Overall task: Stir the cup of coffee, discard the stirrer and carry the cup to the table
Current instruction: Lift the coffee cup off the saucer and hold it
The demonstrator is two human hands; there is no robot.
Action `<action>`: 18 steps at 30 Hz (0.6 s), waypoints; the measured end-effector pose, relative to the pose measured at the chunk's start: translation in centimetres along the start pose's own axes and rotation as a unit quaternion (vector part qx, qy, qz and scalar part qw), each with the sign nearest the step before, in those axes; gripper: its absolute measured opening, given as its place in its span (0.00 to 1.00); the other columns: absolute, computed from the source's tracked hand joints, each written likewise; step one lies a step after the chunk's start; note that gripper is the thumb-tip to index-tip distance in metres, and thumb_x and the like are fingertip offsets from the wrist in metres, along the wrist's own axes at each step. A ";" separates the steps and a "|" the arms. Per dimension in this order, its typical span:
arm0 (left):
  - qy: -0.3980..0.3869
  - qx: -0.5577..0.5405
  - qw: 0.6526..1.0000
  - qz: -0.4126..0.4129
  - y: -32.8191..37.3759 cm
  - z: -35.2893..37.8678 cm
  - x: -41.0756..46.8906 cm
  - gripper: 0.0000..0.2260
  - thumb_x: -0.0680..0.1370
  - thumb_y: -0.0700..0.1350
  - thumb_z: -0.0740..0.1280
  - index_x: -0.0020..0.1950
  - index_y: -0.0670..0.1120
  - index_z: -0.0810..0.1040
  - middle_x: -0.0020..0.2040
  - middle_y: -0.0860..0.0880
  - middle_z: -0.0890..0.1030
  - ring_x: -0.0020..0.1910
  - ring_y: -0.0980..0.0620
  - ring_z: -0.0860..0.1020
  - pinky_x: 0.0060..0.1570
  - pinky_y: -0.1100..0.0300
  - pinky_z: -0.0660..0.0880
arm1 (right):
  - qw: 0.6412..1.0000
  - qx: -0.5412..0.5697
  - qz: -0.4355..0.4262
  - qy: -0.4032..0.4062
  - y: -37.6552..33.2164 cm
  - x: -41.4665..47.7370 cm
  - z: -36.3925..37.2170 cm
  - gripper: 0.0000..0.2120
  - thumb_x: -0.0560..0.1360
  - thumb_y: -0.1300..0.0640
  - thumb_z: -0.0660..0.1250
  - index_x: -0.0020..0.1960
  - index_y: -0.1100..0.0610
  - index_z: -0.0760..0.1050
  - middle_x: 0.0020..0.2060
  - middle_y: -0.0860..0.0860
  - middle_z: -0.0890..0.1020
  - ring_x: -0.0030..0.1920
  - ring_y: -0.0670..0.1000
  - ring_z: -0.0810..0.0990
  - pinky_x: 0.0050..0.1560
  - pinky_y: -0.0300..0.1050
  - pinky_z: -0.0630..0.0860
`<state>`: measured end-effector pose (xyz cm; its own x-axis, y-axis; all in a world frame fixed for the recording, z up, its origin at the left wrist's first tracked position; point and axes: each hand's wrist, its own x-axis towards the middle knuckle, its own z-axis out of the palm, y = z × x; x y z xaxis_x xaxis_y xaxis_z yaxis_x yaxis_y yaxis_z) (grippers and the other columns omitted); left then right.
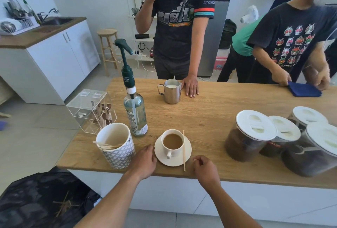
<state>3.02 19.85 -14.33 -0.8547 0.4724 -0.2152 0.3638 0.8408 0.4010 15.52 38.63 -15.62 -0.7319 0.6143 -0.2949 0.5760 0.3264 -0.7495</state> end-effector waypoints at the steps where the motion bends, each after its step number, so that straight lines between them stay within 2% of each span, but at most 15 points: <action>1: 0.001 -0.021 1.000 -0.001 0.1 0.0 0.2 0.18 0.81 0.46 0.60 0.71 0.46 0.68 0.67 0.48 0.75 0.64 0.47 0.74 0.58 0.55 0.71 | 1.000 0.001 -0.003 0.001 -0.2 0.3 -0.4 0.09 0.80 0.55 0.59 0.51 0.53 0.78 0.38 0.47 0.81 0.37 0.46 0.78 0.36 0.42 0.75; 3: -0.001 -0.082 0.997 -0.013 0.1 -0.1 0.7 0.19 0.80 0.46 0.63 0.71 0.48 0.70 0.67 0.50 0.75 0.64 0.50 0.75 0.59 0.58 0.72 | 1.000 0.002 -0.009 -0.004 -0.5 1.0 -0.9 0.09 0.80 0.55 0.59 0.53 0.52 0.78 0.40 0.46 0.80 0.39 0.46 0.78 0.38 0.43 0.77; 6: -0.014 -0.179 0.983 -0.035 0.2 -0.3 1.9 0.22 0.78 0.44 0.68 0.72 0.48 0.71 0.68 0.50 0.76 0.66 0.53 0.74 0.64 0.59 0.70 | 0.999 -0.007 -0.029 -0.040 -0.9 2.3 -1.4 0.11 0.79 0.53 0.62 0.59 0.53 0.77 0.47 0.47 0.81 0.46 0.48 0.79 0.44 0.43 0.76; 10: -0.038 -0.235 0.970 -0.045 0.2 -0.4 3.1 0.31 0.74 0.42 0.74 0.75 0.51 0.67 0.70 0.52 0.74 0.68 0.54 0.72 0.65 0.60 0.68 | 0.995 -0.025 -0.051 -0.081 -1.0 4.0 -1.4 0.22 0.75 0.49 0.70 0.66 0.51 0.72 0.57 0.48 0.79 0.58 0.49 0.76 0.56 0.46 0.74; 14: -0.065 -0.261 0.963 -0.032 0.2 -0.4 4.1 0.36 0.71 0.41 0.77 0.75 0.53 0.66 0.69 0.54 0.74 0.66 0.54 0.72 0.63 0.61 0.67 | 0.983 -0.111 -0.091 -0.110 -1.5 5.2 -1.1 0.34 0.70 0.44 0.72 0.73 0.47 0.65 0.68 0.48 0.74 0.71 0.54 0.66 0.69 0.53 0.67; 18: -0.080 -0.264 0.961 -0.013 0.4 -0.3 4.9 0.38 0.68 0.41 0.78 0.74 0.55 0.66 0.66 0.55 0.76 0.63 0.54 0.74 0.63 0.60 0.70 | 0.969 -0.168 -0.123 -0.132 -2.3 6.0 -0.8 0.39 0.69 0.42 0.72 0.75 0.45 0.59 0.74 0.47 0.67 0.75 0.55 0.57 0.74 0.54 0.57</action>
<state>-1.12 22.37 -14.92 -0.7773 0.5230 -0.3496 0.0680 0.6222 0.7799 10.14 42.13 -15.20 -0.9044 0.2971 -0.3064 0.4255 0.6828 -0.5940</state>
